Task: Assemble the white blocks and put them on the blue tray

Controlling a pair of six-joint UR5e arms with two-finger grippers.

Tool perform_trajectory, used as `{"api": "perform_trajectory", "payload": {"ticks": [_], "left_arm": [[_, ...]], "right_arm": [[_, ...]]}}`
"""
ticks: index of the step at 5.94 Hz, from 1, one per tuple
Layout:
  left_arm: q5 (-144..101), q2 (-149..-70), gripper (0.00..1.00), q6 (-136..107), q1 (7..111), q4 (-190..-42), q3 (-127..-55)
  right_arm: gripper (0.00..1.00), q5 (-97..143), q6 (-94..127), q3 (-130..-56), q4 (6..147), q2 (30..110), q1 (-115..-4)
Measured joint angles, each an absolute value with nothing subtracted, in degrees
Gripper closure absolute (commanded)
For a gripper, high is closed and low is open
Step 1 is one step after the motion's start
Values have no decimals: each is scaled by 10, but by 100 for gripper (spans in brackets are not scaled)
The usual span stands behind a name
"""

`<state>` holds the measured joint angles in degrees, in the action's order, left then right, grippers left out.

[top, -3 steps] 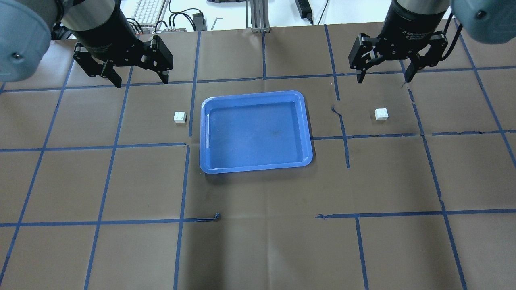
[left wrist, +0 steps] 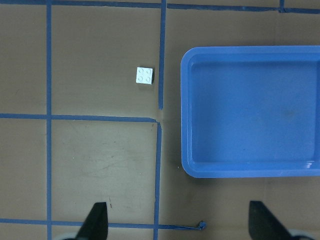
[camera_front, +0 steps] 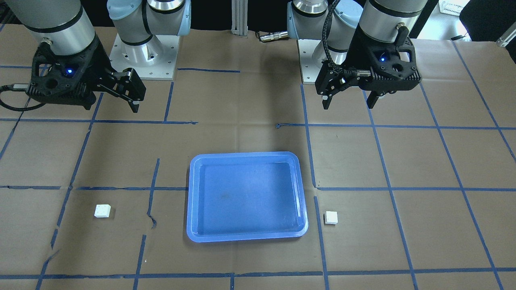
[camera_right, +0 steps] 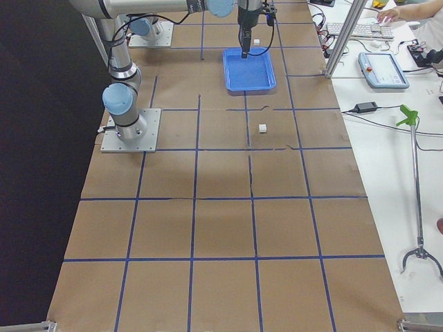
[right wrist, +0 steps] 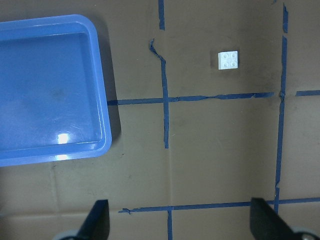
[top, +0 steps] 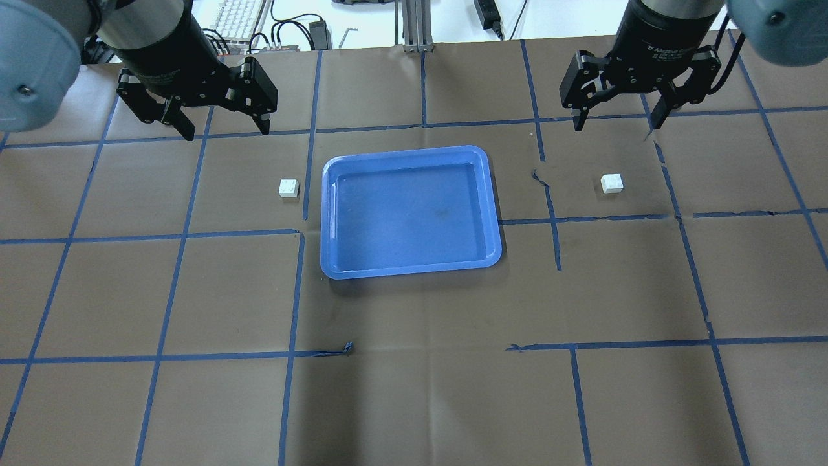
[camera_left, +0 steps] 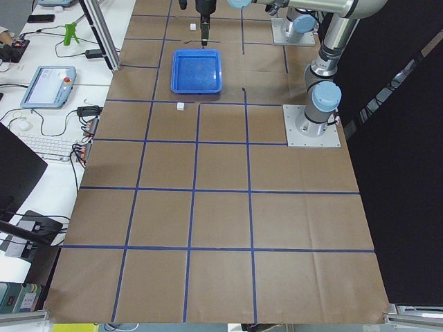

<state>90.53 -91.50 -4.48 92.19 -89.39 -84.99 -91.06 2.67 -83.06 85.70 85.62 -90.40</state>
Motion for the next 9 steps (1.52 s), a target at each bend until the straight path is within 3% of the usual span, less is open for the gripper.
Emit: {"api": "perform_trajectory", "payload": {"ticks": [5, 7, 9], "left_arm": [[903, -915, 1, -42, 920, -890, -849], [914, -928, 1, -30, 913, -883, -851], [913, -996, 1, -18, 902, -822, -850]], "right_arm": [[0, -918, -154, -836, 863, 850, -885], [0, -913, -358, -837, 869, 840, -849], [1, -910, -626, -837, 901, 813, -798]]}}
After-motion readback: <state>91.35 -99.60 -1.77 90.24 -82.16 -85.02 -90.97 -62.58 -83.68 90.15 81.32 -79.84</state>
